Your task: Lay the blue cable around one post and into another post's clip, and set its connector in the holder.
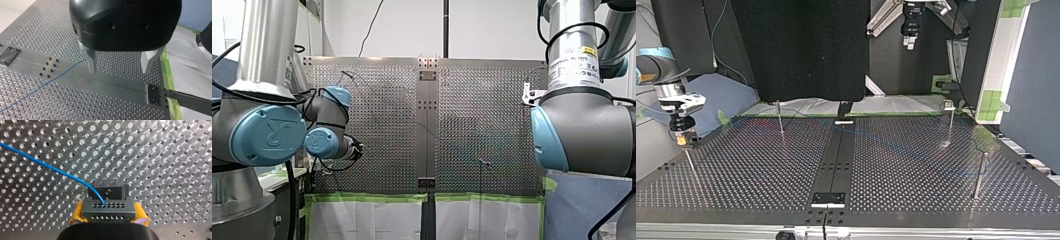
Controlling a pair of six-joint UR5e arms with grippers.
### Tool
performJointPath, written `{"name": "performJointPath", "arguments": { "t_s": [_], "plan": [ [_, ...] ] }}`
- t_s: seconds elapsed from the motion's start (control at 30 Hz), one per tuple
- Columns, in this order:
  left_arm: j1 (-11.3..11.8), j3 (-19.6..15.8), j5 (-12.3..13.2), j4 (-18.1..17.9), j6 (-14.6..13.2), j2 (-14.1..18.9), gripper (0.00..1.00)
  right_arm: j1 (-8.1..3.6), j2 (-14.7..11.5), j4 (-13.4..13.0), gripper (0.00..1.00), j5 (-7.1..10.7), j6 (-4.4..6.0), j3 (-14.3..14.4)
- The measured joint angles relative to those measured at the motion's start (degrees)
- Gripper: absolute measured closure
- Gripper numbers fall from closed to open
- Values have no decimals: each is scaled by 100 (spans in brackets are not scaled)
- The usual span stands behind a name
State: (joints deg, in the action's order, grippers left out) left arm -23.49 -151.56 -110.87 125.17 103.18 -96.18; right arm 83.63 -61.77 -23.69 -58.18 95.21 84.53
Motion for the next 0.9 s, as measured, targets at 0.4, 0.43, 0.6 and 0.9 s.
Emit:
{"name": "performJointPath", "arguments": {
  "t_s": [0.4, 0.43, 0.6, 0.9],
  "plan": [
    [0, -3, 0, 0, 0, 0, 12, 8, 16, -49, 100, 24, 32, -48],
    [0, -3, 0, 0, 0, 0, 12, 10, 20, -49, 100, 25, 34, -49],
    [1, -3, -2, 0, 0, -1, 12, 20, 31, -39, 100, 26, 35, -49],
    [0, -3, -2, 0, 0, 0, 12, 34, 75, -50, 100, 32, 14, -60]
  ]
}}
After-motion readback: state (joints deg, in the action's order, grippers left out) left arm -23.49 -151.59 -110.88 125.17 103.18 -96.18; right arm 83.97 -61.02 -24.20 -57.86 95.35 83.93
